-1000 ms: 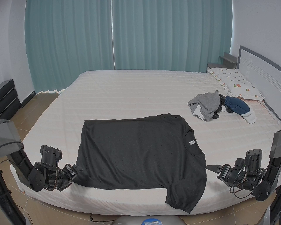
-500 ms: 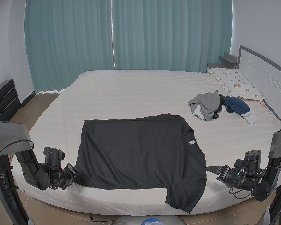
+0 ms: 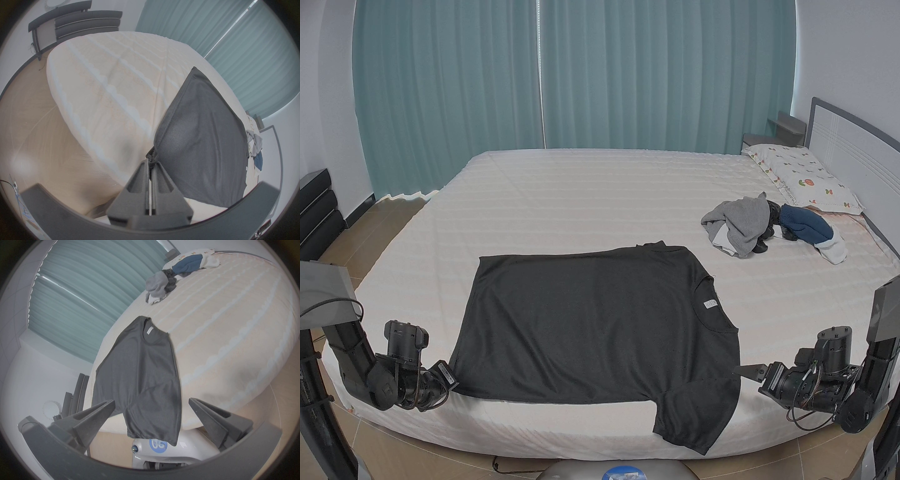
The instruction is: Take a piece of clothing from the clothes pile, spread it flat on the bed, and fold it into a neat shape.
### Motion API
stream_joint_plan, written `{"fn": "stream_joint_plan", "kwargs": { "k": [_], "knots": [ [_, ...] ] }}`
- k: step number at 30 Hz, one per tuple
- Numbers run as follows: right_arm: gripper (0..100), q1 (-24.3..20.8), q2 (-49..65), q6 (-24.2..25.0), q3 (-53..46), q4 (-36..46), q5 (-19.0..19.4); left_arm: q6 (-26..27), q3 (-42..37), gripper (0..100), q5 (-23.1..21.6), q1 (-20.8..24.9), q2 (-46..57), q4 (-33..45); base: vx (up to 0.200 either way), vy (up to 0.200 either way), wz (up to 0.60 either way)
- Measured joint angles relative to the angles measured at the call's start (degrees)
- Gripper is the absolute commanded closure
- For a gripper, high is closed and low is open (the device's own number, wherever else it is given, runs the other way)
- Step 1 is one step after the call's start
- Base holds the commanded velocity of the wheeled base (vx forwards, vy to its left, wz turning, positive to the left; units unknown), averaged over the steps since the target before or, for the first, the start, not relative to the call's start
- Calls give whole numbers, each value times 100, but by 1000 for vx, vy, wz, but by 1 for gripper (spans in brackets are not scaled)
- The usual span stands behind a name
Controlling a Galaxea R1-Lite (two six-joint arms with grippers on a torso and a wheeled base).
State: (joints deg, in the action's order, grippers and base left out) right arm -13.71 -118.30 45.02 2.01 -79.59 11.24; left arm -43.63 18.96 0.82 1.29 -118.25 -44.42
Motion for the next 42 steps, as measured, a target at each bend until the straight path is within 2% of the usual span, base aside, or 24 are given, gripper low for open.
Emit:
{"fn": "stream_joint_plan", "kwargs": {
  "k": [6, 10, 20, 24, 42],
  "knots": [
    [0, -279, -265, -110, -74, -9, -16, 149, -83, 100, 9, -17, 375, 532, 0, 0, 0],
    [0, -386, -463, -466, -94, -110, -33, 430, -91, 100, 9, -91, 638, 802, 0, 0, 0],
    [0, -428, -1047, -930, -100, -908, -51, 488, -96, 100, -2, -137, 817, 907, 0, 0, 0],
    [0, -428, -1320, -1143, -100, -931, -43, 485, -83, 100, -17, -139, 827, 906, 0, 0, 0],
    [0, -428, -1563, -1064, 189, -939, 26, 466, -60, 100, -60, -148, 811, 892, 0, 0, 0]
  ]
}}
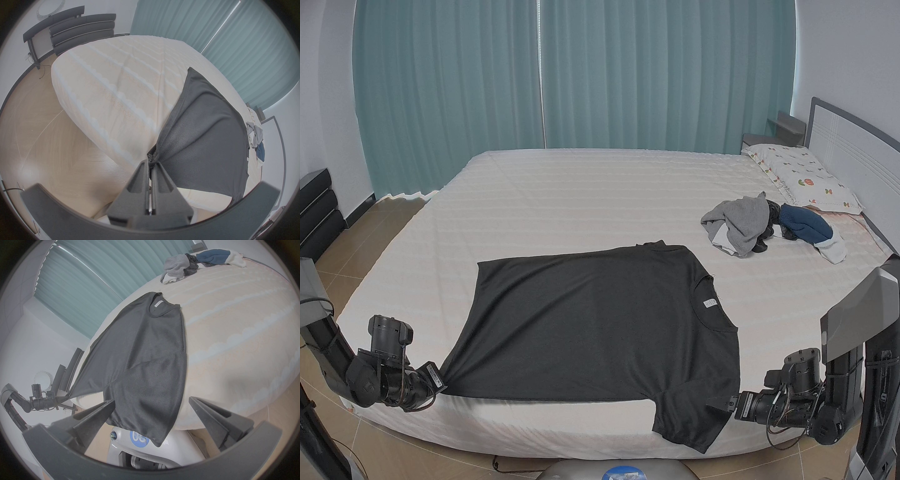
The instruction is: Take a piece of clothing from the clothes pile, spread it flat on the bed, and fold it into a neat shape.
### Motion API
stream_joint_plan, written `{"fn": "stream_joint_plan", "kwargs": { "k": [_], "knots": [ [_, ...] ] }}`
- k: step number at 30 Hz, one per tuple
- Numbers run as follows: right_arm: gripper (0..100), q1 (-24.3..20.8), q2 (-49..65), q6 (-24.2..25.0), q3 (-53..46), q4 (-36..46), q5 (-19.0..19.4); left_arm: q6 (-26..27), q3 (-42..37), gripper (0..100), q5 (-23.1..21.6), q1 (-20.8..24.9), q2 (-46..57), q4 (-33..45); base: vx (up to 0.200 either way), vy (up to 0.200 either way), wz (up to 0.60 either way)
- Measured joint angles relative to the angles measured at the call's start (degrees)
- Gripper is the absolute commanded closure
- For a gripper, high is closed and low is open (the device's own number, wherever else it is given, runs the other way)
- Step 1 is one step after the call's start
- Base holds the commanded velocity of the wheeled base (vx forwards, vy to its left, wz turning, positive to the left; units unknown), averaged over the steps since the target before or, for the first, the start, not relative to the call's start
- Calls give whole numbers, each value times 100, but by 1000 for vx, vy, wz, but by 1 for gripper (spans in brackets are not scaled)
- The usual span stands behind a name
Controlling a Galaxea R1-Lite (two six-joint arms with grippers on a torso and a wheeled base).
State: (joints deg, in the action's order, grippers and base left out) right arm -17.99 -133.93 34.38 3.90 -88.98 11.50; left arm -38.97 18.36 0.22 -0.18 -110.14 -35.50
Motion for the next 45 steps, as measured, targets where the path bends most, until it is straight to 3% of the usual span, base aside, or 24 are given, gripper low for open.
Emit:
{"fn": "stream_joint_plan", "kwargs": {
  "k": [1, 2, 26, 34, 41, 45],
  "knots": [
    [0, 0, -4, 5, 21, 0, 2, 0, 2, 100, 0, 0, -9, -2, 0, 0, 0],
    [100, 0, -11, 7, 37, 0, -1, 0, 7, 100, 0, 0, -22, -7, 0, 0, 0],
    [100, 455, 278, -169, -286, 88, -41, 28, -30, 100, 7, 2, -100, -44, 0, 0, 0],
    [100, 491, 647, -490, -289, 1161, -61, 82, -50, 100, 33, 2, -99, -24, 0, 0, 0],
    [100, 507, 1102, -828, -291, 1904, -94, 452, -188, 100, 57, -23, -90, -24, 0, 0, 0],
    [100, 507, 1295, -1063, -289, 2414, -335, 495, -240, 100, 62, -33, -94, -40, 0, 0, 0]
  ]
}}
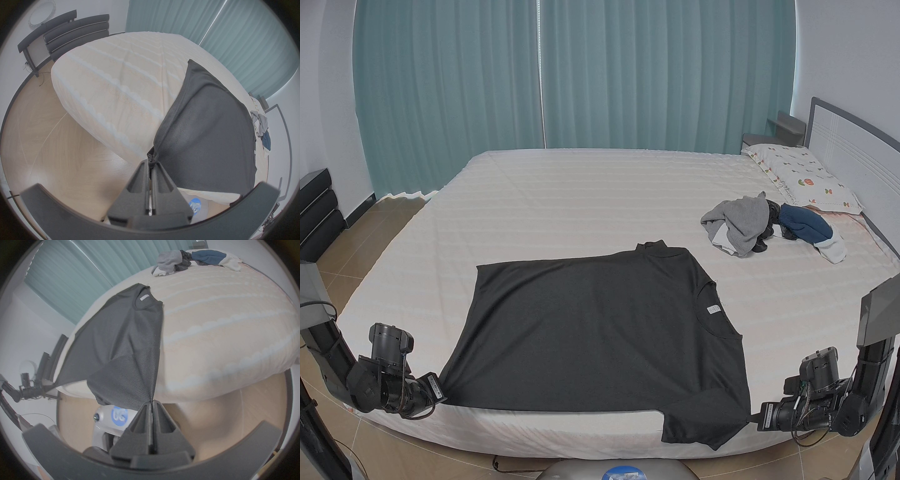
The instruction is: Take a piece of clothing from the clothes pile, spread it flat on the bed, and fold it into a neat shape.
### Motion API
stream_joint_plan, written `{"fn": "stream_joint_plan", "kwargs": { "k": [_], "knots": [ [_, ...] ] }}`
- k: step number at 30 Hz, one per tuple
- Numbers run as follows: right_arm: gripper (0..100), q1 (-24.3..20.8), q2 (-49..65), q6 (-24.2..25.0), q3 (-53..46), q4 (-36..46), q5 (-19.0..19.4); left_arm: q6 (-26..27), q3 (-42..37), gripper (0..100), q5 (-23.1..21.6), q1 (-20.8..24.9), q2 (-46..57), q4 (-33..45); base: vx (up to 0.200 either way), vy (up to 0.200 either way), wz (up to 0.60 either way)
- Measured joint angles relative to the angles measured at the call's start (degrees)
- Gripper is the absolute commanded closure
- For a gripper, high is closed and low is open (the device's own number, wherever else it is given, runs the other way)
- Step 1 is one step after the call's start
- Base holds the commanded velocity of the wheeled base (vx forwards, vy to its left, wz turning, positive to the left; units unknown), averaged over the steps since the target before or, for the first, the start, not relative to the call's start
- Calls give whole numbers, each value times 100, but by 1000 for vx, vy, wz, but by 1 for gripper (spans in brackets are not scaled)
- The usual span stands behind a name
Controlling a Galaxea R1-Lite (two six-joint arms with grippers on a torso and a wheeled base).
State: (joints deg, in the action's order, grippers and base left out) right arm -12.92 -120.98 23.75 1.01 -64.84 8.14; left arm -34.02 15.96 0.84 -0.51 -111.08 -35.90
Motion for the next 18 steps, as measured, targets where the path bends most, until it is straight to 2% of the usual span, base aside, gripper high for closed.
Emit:
{"fn": "stream_joint_plan", "kwargs": {
  "k": [5, 18],
  "knots": [
    [100, -11, 257, -246, 0, 435, -169, 41, -96, 100, 2, 44, -57, -39, 0, 0, 0],
    [100, 0, 784, -761, 0, 1470, -207, 167, -284, 100, 49, 191, -267, -154, 0, 0, 0]
  ]
}}
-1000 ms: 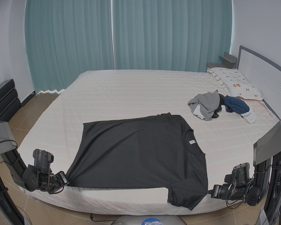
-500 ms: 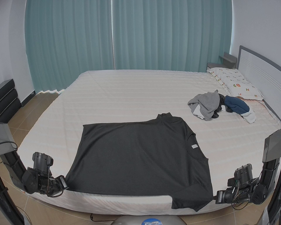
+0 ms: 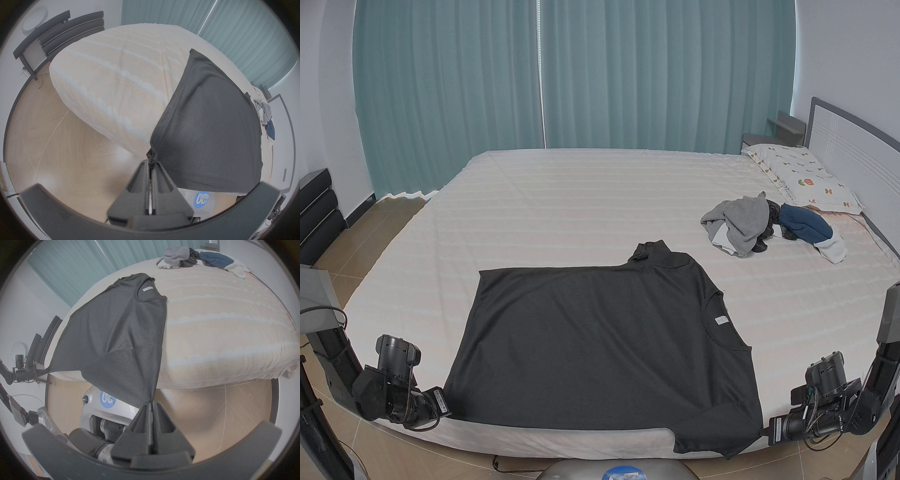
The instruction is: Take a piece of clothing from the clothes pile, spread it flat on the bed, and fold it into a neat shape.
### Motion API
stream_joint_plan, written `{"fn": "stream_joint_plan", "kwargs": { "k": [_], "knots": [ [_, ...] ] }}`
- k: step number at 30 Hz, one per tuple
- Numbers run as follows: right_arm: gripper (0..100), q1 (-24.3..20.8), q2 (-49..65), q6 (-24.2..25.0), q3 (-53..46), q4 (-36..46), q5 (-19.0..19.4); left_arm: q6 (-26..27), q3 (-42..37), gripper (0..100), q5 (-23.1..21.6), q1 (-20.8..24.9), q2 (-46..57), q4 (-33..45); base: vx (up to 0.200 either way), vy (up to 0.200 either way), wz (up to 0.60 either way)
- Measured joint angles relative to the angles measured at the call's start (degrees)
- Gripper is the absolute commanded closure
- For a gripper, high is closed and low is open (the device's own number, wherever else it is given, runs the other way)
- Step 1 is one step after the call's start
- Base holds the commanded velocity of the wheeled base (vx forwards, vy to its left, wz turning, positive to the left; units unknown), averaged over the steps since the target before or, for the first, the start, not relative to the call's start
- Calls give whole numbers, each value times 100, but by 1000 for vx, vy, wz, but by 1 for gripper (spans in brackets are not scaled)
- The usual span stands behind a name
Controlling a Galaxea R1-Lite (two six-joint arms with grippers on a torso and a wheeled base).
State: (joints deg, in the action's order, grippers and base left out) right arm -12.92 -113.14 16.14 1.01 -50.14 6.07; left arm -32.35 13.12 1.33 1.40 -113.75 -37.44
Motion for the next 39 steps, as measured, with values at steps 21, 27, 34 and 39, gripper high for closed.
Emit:
{"fn": "stream_joint_plan", "kwargs": {
  "k": [21, 27, 34, 39],
  "knots": [
    [100, 52, 474, -633, 0, 1073, -74, 1153, -874, 100, 362, 24, -67, -606, 0, 0, 0],
    [100, 79, 542, -785, 0, 1306, -132, 1251, -987, 100, 378, 22, -61, -606, 0, 0, 0],
    [100, 80, 716, -923, 0, 1587, -132, 1452, -1143, 100, 619, 24, -35, -616, 0, 0, 0],
    [100, 89, 823, -1147, -5, 1804, -151, 1556, -1200, 100, 657, 22, -24, -605, 0, 0, 0]
  ]
}}
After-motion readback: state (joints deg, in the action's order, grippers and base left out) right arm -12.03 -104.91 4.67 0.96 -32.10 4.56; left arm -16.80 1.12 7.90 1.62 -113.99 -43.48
